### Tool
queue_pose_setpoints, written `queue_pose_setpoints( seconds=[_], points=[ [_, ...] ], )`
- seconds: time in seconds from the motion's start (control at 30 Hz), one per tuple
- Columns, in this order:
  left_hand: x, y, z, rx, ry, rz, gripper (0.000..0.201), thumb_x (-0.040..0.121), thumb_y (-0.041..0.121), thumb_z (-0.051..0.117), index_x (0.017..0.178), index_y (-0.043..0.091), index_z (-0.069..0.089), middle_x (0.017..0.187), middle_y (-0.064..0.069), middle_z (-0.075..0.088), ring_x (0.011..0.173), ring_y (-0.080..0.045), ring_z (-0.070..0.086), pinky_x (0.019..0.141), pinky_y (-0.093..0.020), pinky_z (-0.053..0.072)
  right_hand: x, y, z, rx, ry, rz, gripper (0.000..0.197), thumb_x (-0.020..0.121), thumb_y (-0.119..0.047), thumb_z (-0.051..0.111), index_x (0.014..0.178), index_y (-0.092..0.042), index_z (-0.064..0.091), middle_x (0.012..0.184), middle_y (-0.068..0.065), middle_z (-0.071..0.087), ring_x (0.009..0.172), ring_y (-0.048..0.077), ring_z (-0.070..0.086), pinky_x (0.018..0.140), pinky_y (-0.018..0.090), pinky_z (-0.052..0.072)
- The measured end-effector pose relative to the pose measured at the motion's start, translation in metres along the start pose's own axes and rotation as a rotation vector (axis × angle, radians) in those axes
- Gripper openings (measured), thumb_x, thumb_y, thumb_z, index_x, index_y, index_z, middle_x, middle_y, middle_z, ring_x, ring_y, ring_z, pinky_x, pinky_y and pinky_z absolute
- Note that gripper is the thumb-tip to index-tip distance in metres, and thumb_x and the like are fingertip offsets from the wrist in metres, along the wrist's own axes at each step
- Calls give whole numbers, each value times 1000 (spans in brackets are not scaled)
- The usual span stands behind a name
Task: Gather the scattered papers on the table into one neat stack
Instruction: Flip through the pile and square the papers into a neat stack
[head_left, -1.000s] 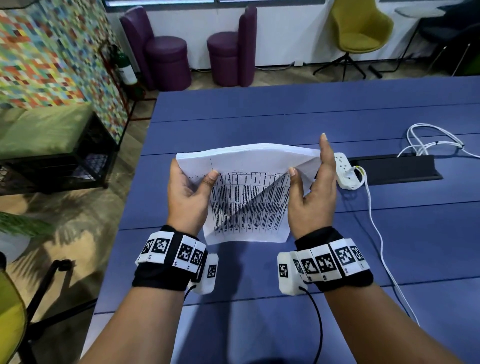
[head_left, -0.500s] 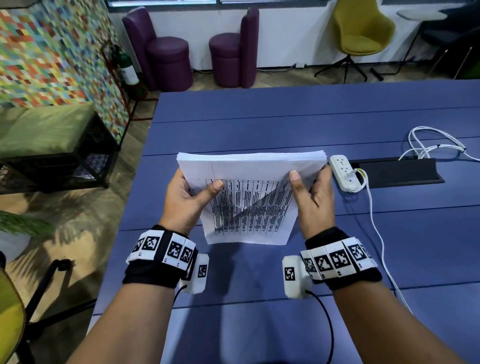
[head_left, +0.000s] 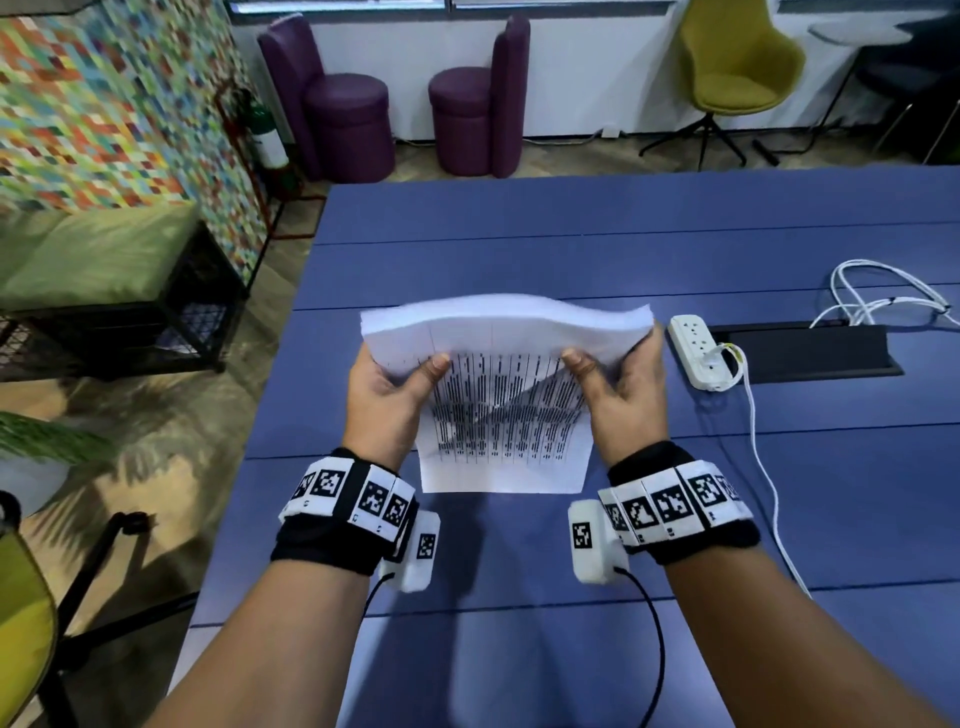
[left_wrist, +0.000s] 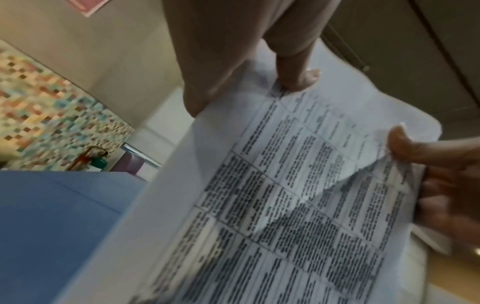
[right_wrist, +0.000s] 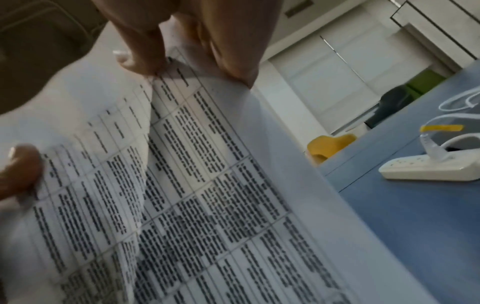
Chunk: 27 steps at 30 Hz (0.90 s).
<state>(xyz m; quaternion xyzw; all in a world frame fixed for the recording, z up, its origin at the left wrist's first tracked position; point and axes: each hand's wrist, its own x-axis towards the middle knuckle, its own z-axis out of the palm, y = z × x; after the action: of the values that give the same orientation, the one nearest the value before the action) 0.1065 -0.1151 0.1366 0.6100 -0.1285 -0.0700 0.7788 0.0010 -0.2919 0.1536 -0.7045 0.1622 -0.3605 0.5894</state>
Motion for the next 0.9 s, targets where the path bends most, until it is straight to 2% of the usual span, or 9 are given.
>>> queue_pose_setpoints(
  seconds=[0.07,0.17,0.23,0.4,0.5,0.6,0.7,0.8,0.9],
  points=[
    [2,6,7,-20,72,41,42,82,-14,63,121,-13,46,99,-6,68,87,-6,69,81,-21,53,5,-7,5,23,-7,-17,40,82,0,69,95,-24,39,95,-12,59,85,-12,60,79,14,48],
    [1,12,14,-43,201,96,43,80,-11,67,118,-1,49,94,3,70,83,-3,68,77,-19,53,4,-12,9,-65,-53,-50,37,85,0,64,97,-19,35,94,-15,56,87,-13,56,82,17,48],
    [-2,16,19,-47,257,140,40,80,-10,69,113,4,51,94,1,68,82,-1,67,76,-18,52,-2,-14,11,-102,-42,-97,37,85,5,60,98,-16,33,94,-18,52,85,-18,51,79,7,43],
    [-12,21,28,-39,300,241,40,79,-5,73,101,22,53,95,2,68,84,-3,67,79,-21,51,-16,-19,14,-38,96,-156,47,85,9,59,96,-28,34,99,-9,53,89,-13,53,82,5,40],
    [-25,1,22,-26,257,174,39,75,6,75,102,24,55,97,2,70,90,-10,68,82,-26,52,-21,-2,12,-18,76,-69,44,86,12,56,98,-25,35,99,-10,56,87,-12,58,79,7,44],
    [-28,-14,15,-63,195,99,44,79,-8,71,108,19,54,95,8,74,93,-8,68,84,-24,52,-22,11,9,8,34,4,42,85,13,58,97,-20,34,99,-8,58,85,-10,61,79,14,51],
    [-22,-23,5,-36,125,42,45,77,-15,68,107,16,53,91,11,75,89,-7,69,80,-22,54,-21,28,4,67,1,118,41,82,10,63,100,-18,39,99,-6,61,90,-7,62,82,16,51],
    [-25,-39,-6,21,63,-71,34,73,-9,72,97,13,61,84,7,76,82,-9,71,80,-29,59,-26,48,1,86,-43,283,48,81,6,67,105,-31,48,107,-2,67,106,10,63,95,39,51],
    [-31,-53,-5,42,83,-122,32,78,-16,67,91,13,65,80,11,75,81,-4,71,82,-25,58,-28,54,6,144,-30,359,56,82,19,55,122,-17,43,112,-6,65,109,9,61,98,35,48]
  ],
)
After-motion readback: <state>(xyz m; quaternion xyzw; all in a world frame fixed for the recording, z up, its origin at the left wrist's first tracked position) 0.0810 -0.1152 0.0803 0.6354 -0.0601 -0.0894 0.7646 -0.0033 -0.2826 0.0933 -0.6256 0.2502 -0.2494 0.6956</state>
